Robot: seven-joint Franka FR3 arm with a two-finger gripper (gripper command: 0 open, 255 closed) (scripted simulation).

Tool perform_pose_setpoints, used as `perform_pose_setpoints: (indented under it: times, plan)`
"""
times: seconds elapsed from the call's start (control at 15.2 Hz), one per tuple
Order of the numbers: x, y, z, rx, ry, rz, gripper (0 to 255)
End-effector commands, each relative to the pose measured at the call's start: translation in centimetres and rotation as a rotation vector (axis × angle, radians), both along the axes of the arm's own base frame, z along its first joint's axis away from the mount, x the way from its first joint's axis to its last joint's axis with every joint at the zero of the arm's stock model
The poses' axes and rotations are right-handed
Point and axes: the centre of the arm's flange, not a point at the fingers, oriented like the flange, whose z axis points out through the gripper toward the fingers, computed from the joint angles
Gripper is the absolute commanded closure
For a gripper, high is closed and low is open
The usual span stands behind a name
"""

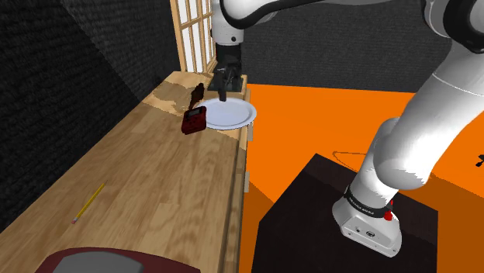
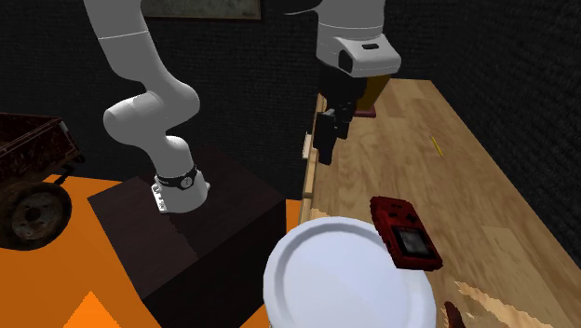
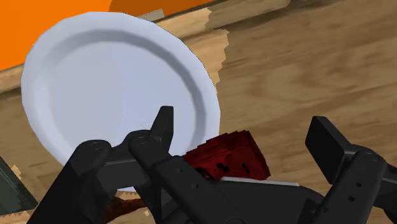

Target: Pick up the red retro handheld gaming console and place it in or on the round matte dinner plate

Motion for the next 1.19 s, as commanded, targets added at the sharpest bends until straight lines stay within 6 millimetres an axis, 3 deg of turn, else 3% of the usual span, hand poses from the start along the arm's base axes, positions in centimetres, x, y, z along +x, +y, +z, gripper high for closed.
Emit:
perform_pose_setpoints:
  times: [0.0, 0.26, 0.73, 1.12]
  plan:
    - [1.7, 2.0, -0.4, -0.007, -0.008, 0.040, 0]
    - [4.5, 6.2, -0.8, -0.022, -0.023, 0.116, 0]
    - [4.6, 6.1, -4.5, -0.022, -0.023, 0.116, 0]
    - [4.6, 6.1, -4.8, -0.022, -0.023, 0.116, 0]
